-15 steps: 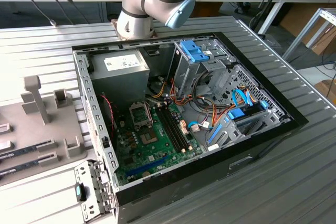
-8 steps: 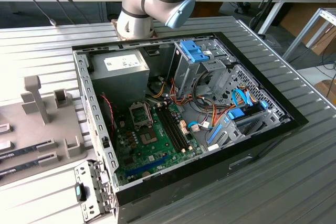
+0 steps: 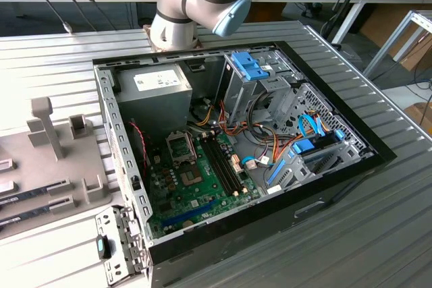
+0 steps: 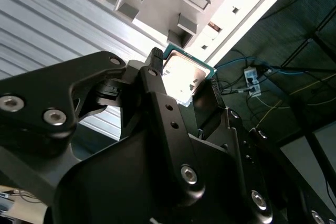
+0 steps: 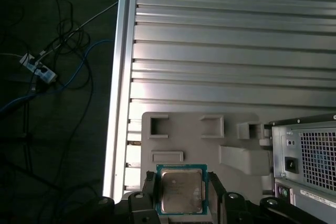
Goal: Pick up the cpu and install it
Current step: 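Pick up the cpu and move it towards the insertion slot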
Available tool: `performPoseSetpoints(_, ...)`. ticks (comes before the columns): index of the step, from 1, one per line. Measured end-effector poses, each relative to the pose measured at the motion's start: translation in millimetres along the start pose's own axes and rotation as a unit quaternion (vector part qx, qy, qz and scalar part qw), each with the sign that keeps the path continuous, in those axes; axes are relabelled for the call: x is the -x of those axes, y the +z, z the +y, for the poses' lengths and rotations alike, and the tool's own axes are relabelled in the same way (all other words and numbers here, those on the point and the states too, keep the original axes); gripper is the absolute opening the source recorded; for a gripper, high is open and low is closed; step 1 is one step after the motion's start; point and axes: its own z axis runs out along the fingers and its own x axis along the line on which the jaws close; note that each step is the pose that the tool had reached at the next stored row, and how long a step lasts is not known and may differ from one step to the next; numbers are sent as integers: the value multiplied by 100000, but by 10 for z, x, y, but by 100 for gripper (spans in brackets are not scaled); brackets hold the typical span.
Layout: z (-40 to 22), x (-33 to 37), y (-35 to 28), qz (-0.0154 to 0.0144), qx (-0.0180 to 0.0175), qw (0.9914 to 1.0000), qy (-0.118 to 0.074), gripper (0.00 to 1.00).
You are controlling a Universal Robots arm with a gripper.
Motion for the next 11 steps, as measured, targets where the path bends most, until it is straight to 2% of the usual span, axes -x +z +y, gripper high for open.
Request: performPoseSetpoints(11, 11, 3, -64, -18, 414, 99999, 12, 47)
